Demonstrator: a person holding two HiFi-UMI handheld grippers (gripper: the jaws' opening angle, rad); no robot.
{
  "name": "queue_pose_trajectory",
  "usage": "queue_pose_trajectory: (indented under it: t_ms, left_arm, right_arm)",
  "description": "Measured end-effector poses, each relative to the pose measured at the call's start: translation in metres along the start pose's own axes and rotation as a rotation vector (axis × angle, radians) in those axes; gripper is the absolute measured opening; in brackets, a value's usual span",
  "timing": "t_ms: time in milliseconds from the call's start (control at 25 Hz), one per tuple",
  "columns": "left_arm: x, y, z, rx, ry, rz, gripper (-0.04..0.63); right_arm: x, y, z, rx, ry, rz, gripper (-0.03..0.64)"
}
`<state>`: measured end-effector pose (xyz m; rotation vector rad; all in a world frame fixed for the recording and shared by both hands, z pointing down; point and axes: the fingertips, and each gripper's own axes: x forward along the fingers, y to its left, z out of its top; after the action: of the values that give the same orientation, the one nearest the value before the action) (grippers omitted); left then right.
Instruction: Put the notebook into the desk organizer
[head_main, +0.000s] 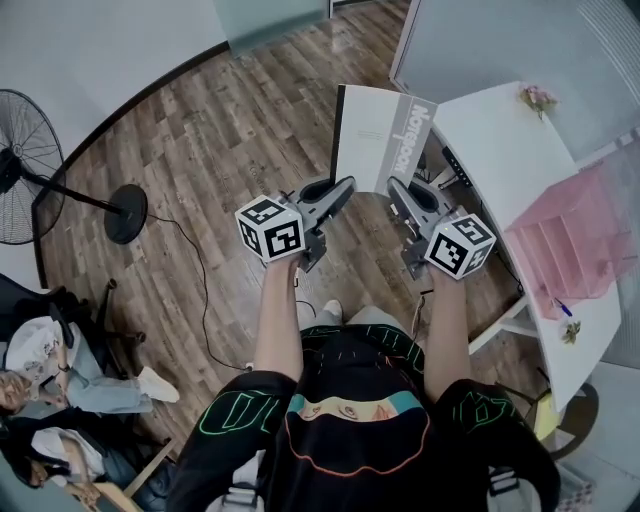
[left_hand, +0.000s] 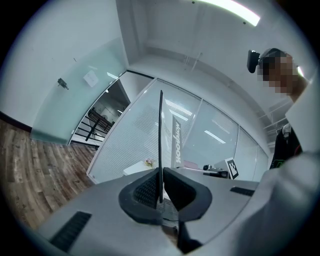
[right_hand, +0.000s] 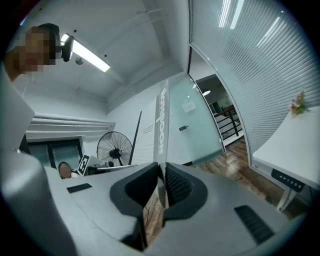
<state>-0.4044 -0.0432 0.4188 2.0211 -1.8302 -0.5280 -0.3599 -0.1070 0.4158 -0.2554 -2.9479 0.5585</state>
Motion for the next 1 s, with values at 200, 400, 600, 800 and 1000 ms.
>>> queue_pose_trajectory:
  t_ms: [200, 400, 600, 800, 1000]
  left_arm:
    - [0.022, -0.002, -0.017, -0.034, 0.046, -0.036, 0.011]
    - [0.044, -0.009, -0.033, -0.072, 0.098, -0.1, 0.009]
    - [0.078, -0.029, -0.061, -0.107, 0.165, -0.183, 0.011]
    - [0.113, -0.058, -0.096, -0.15, 0.249, -0.274, 0.009]
    - [0.142, -0.089, -0.131, -0.188, 0.321, -0.352, 0.006]
  right_arm:
    - [-0.017, -0.02, -0.009, 0.033, -0.002, -0.067, 0.017]
    - [-0.04, -0.035, -0.014, 0.056, -0.004, -0.15, 0.017]
    - [-0.082, -0.06, -0.023, 0.094, -0.018, -0.26, 0.018]
    - [-0.136, -0.079, -0.036, 0.141, -0.035, -0.386, 0.017]
    - [-0.188, -0.096, -0.05, 0.187, -0.051, -0.496, 0.018]
